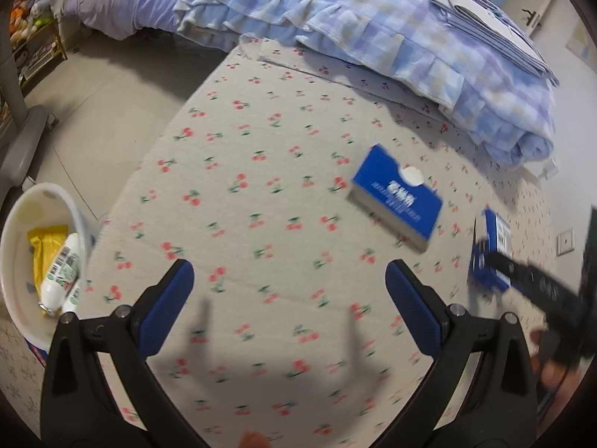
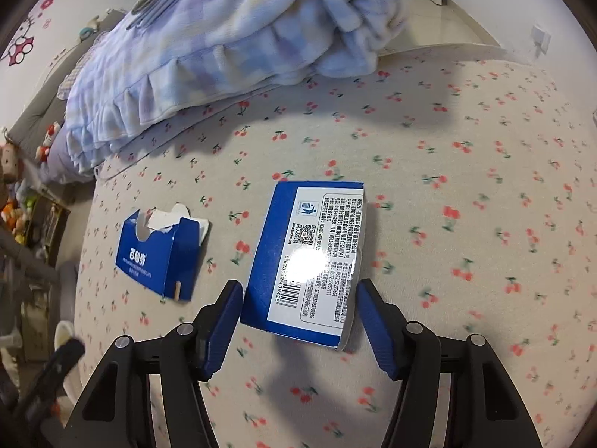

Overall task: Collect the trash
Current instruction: 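Grasp the blue tissue box with the left gripper while the right grasps the blue biscuit box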

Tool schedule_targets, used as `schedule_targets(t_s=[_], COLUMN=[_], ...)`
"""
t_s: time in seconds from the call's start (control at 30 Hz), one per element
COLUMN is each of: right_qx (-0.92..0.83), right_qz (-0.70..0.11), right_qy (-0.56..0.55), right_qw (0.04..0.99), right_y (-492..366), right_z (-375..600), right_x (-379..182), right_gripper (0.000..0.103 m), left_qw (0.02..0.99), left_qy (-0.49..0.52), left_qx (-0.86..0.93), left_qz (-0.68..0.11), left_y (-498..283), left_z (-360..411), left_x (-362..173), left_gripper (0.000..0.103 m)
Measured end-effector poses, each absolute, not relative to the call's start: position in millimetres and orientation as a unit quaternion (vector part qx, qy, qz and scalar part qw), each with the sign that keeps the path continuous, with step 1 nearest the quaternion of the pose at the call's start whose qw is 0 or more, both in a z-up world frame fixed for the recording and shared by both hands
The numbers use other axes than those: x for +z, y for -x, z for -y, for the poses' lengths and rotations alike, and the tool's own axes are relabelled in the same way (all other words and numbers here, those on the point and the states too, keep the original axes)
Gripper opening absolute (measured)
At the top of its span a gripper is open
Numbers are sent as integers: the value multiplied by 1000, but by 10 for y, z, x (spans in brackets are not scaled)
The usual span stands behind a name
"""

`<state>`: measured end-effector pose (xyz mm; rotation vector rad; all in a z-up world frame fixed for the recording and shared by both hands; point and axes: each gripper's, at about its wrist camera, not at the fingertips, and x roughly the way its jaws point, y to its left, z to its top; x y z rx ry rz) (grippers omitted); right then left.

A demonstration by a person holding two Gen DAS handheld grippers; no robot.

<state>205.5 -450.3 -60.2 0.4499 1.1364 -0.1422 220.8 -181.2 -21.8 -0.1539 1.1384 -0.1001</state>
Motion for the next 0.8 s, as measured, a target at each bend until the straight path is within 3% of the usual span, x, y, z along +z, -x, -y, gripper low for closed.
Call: schedule_targets(t_s=[0.3,0.33,0.37,0.5,0.63,0.7,0.73,0.77,0.8], right_qx=[-77,-78,-75,-68,-56,-45,-43,-44,-46], right_qz=[-530,-530,-531,-537,-536,-531,-531,-531,-531], right_qy=[-225,-225,-226,-232,-244,-264,-268,-271,-270], right_qw=[814,814,813,808,806,804,803,802,802], right_y=[-1744,-1717,-1700,-1632,-1607,-1596,-1599,-1603,-1608], right_z=[4922,4953,4980,5055,5105,5153,5166,5179,5181], right_x=[-477,-471,-471,-507,-502,-496,-496,-497,-489], right_gripper=[63,54,34,33,33,38,43,58,70], left_qw=[823,818,815,820,817,823,827,830,832], left_qy=[140,156,167,175,179,167,158,148,144], left_qx=[-33,-29,-28,-10,4,12,8,7,5], left_qz=[-549,-553,-554,-545,-548,-543,-539,-538,-536], left_y=[-2549,-2596,-2629,-2786,-2912,-2930,-2937,-2938,-2933], left_z=[2322,2368,2408,2620,2715,2764,2797,2824,2834], left_x=[-283,-319,-346,-417,-530,-542,-535,-529,-523], left_gripper=[102,102,102,101,87,82,73,70,60])
